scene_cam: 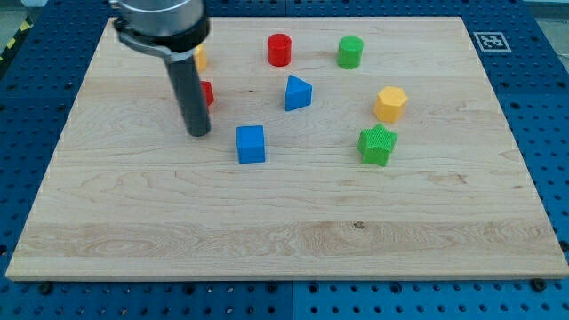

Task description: Move the arm to the bottom of the red circle

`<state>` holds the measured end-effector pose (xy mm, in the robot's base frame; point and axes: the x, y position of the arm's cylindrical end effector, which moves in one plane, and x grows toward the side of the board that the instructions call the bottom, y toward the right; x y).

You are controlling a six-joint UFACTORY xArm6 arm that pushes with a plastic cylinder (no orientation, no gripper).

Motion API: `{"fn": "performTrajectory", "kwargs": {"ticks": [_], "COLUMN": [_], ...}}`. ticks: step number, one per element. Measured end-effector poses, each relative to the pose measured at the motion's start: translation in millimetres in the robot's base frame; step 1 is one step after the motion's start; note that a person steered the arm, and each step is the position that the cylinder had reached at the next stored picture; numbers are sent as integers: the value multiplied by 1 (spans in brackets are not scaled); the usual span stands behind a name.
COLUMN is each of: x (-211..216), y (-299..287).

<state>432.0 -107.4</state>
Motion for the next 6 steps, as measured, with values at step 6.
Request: {"fn": "performTrajectory", "kwargs": {"ticks": [6], "x": [-107], "y": [159]}}
